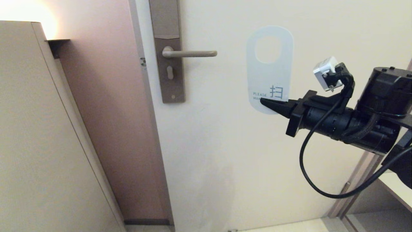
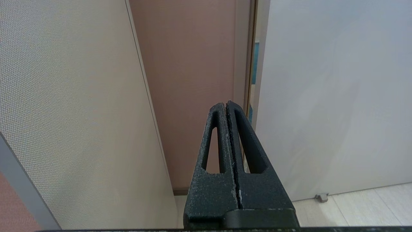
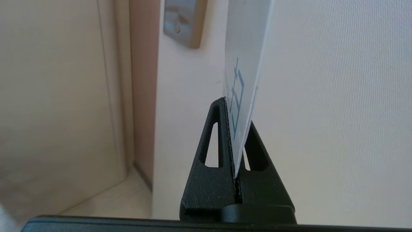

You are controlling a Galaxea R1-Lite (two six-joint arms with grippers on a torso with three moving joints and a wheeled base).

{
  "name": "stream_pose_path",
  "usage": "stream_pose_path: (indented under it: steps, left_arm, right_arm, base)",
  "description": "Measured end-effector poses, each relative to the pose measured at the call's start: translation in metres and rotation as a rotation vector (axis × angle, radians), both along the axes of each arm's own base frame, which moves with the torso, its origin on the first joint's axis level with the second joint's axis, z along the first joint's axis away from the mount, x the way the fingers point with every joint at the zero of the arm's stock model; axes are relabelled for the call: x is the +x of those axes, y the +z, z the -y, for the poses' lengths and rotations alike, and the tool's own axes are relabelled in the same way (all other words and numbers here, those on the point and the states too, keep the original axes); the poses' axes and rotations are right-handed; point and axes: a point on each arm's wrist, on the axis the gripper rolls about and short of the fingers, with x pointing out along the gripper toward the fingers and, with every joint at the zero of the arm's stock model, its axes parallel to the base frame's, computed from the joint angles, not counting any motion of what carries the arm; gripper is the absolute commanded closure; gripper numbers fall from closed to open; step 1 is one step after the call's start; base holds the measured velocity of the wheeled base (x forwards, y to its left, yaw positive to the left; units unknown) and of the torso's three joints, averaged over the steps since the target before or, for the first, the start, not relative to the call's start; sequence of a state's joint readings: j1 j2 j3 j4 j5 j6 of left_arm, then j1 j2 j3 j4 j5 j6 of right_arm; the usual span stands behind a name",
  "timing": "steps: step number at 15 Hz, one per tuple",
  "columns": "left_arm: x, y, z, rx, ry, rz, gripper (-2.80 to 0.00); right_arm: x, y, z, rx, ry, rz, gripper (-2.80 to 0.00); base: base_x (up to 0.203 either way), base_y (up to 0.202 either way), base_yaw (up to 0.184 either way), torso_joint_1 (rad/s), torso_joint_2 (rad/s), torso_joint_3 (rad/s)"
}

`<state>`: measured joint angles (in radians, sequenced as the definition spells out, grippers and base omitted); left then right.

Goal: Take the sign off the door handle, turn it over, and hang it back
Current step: Hang the sign back with the other side facing out

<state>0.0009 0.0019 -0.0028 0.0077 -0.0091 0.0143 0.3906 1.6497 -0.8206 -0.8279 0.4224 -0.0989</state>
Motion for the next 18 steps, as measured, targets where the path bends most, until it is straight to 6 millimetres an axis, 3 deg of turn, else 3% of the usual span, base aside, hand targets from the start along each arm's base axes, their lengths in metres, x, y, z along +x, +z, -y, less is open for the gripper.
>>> stream_pose_path:
  steps: [5,15,18]
  left_arm:
    - [0.000,0.000,0.000,-0.001,0.000,-0.001,0.00]
    - [0.000,0.000,0.000,0.000,0.000,-0.001,0.00]
    - [0.000,0.000,0.000,-0.001,0.000,0.001,0.00]
  right_arm:
    - [0.022,-0.015,-0.008,-0.006,-0.005,-0.009,0.00]
    - [0.075,0.006,-0.033,0.039,-0.002,0.104,0.00]
    - [0.086,0.004,-0.042,0.042,0.013,0.116,0.00]
  base:
    - [0.000,0.000,0.000,0.000,0.00,0.000]
    - [0.000,0.000,0.000,0.000,0.00,0.000]
    - [0.000,0.000,0.000,0.000,0.00,0.000]
